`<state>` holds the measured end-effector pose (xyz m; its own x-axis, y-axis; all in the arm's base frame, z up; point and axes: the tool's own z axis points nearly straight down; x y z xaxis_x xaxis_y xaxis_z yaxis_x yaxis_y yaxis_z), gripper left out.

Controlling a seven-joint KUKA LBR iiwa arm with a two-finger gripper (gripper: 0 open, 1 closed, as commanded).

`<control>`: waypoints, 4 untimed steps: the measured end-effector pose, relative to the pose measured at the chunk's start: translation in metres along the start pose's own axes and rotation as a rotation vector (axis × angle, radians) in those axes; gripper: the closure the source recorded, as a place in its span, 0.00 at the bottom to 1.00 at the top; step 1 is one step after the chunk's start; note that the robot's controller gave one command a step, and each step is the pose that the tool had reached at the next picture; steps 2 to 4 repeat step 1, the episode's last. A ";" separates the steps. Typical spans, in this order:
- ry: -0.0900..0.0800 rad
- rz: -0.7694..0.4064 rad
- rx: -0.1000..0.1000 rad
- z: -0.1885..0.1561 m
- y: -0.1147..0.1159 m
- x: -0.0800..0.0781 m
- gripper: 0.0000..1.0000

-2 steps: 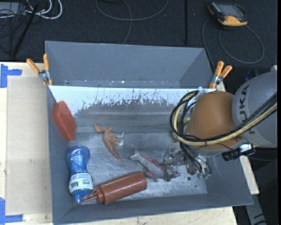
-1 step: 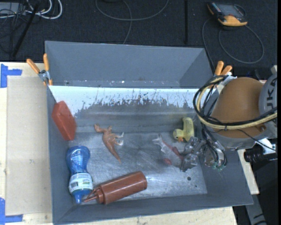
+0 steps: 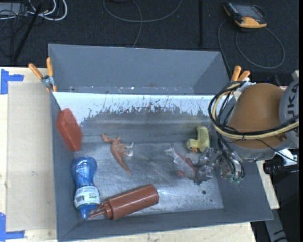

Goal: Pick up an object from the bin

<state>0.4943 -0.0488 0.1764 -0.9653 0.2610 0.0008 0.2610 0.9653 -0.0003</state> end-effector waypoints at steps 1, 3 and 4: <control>0.007 -0.012 0.001 -0.038 -0.005 0.000 1.00; 0.007 -0.012 0.001 -0.038 -0.005 0.000 1.00; 0.007 -0.012 0.001 -0.038 -0.005 0.000 1.00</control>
Offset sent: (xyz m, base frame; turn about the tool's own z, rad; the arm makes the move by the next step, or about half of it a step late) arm -0.0150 0.0065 0.0918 -0.0153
